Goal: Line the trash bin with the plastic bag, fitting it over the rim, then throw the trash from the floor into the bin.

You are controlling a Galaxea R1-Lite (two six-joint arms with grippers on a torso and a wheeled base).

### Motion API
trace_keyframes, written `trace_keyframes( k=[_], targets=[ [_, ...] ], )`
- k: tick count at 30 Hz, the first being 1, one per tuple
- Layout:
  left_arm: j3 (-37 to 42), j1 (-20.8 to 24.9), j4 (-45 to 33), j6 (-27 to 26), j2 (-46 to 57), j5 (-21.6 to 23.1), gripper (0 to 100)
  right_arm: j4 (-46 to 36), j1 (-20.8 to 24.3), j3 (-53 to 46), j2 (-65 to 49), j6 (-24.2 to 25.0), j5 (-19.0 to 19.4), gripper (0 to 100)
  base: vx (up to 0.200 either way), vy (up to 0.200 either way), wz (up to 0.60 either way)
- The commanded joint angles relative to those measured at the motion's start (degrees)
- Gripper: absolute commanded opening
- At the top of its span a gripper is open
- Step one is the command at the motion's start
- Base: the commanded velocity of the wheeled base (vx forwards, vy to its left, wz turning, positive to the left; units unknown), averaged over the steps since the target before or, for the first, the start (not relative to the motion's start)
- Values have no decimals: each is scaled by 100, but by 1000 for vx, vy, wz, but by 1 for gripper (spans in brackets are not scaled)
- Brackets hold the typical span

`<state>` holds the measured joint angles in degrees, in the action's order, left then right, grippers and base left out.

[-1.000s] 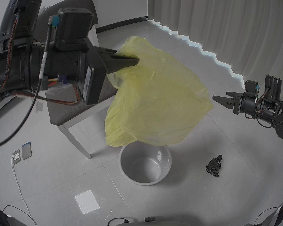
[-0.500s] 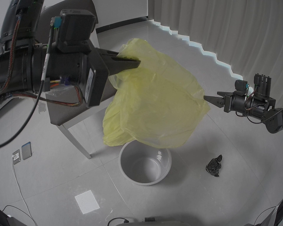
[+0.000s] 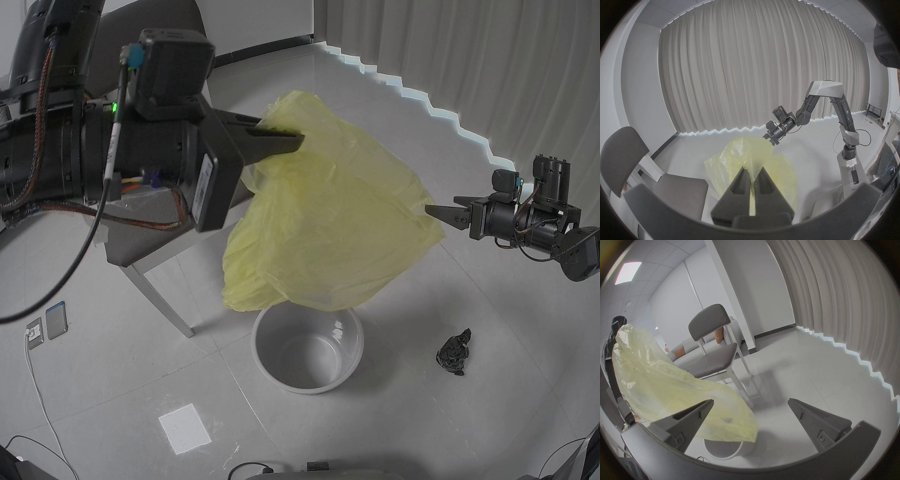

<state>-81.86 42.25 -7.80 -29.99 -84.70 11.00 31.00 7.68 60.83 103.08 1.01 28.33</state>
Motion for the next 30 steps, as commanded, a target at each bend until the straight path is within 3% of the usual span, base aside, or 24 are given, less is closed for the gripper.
trace_keyframes(
  k=[1,9,23,26,30],
  targets=[
    [39,11,42,2,6,-1,0,-24,41,96,-60,4,6,100,0,0,0],
    [39,20,51,2,6,-1,0,2,146,131,151,4,15,100,0,0,0],
    [-155,37,288,2,-205,25,0,2,234,-933,414,13,50,100,0,0,0],
    [-155,37,288,2,-170,25,0,-6,260,-1038,388,162,392,100,0,0,0],
    [-164,29,297,2,-152,25,0,38,445,-1249,353,461,498,100,0,0,0]
  ],
)
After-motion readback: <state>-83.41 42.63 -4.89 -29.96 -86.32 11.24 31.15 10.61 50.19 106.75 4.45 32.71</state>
